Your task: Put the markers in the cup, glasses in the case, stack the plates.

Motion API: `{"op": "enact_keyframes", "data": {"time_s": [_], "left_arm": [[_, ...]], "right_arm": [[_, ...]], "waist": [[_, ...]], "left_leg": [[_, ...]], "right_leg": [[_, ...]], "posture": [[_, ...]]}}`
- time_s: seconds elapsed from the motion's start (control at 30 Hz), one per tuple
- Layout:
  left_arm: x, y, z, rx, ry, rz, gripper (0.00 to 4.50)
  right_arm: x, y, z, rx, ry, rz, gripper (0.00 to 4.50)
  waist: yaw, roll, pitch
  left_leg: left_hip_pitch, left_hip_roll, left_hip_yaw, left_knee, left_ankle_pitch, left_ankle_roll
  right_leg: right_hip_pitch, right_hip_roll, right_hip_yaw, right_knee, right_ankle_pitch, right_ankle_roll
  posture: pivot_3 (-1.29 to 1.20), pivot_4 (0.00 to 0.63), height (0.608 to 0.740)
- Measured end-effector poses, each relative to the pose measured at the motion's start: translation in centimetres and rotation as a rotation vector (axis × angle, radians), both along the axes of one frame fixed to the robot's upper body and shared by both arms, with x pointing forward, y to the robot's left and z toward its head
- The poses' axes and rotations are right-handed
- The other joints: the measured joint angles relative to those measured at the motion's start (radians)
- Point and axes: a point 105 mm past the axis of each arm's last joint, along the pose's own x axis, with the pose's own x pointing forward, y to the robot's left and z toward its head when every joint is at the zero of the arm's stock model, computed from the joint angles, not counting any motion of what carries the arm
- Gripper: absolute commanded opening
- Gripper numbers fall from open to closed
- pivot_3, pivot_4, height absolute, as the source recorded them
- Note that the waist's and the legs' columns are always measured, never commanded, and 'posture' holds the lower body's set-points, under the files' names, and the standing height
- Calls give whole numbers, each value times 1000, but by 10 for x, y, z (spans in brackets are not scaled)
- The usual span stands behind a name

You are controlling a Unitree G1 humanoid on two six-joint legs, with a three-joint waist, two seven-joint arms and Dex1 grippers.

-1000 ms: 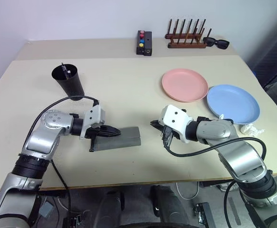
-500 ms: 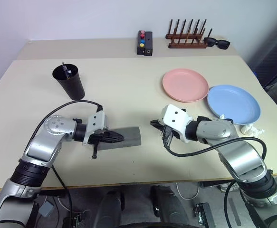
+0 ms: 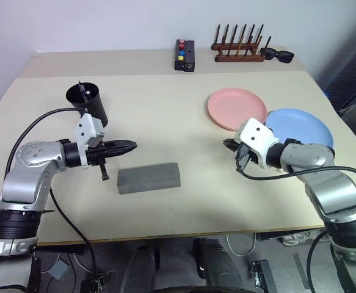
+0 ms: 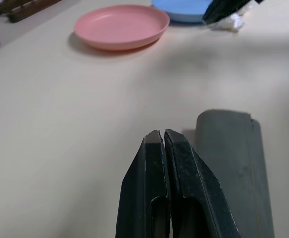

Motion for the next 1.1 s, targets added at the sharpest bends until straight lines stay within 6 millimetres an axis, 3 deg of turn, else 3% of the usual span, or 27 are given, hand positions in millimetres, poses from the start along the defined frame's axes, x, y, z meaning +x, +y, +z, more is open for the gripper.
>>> {"op": "enact_keyframes", "data": {"time_s": [0.17,0.4,0.5,0.67,0.77,0.9,1.1], "left_arm": [[-5,-6,-7,-23,11,-2,0],[-16,-30,-8,-75,25,-68,0],[-17,-33,-9,-78,27,-68,0],[-19,-35,-9,-76,26,-56,0],[-22,-35,-9,-75,24,-50,0],[-23,-35,-11,-75,34,-36,0],[-23,-34,-10,-75,31,-25,0]], "right_arm": [[17,-31,-12,-75,-32,-76,3200],[57,-55,-19,-303,-180,-73,3200],[78,-51,-19,-336,-240,-67,3200],[94,-43,-34,-388,-266,-19,3200],[96,-41,-38,-413,-274,13,2010],[95,-40,-49,-432,-271,41,28],[89,-39,-48,-493,-341,95,28]], "waist": [[6,0,0],[-7,1,0],[-7,1,0],[-4,1,0],[-4,0,0],[-4,1,0],[-3,1,1]], "left_leg": [[0,0,0,0,0,0],[1,0,2,0,0,0],[2,0,2,0,0,0],[1,-1,2,0,0,0],[1,-1,2,0,0,0],[2,-1,2,0,0,0],[2,-1,1,0,0,0]], "right_leg": [[0,-1,0,0,0,0],[0,0,1,0,0,0],[0,1,1,1,0,0],[0,-1,2,0,1,0],[1,-1,2,0,1,0],[1,0,2,1,1,0],[1,-1,2,1,1,0]], "posture": [[0,150,735],[0,150,735],[0,150,735],[0,150,735],[0,150,735],[0,150,735],[0,150,735]]}}
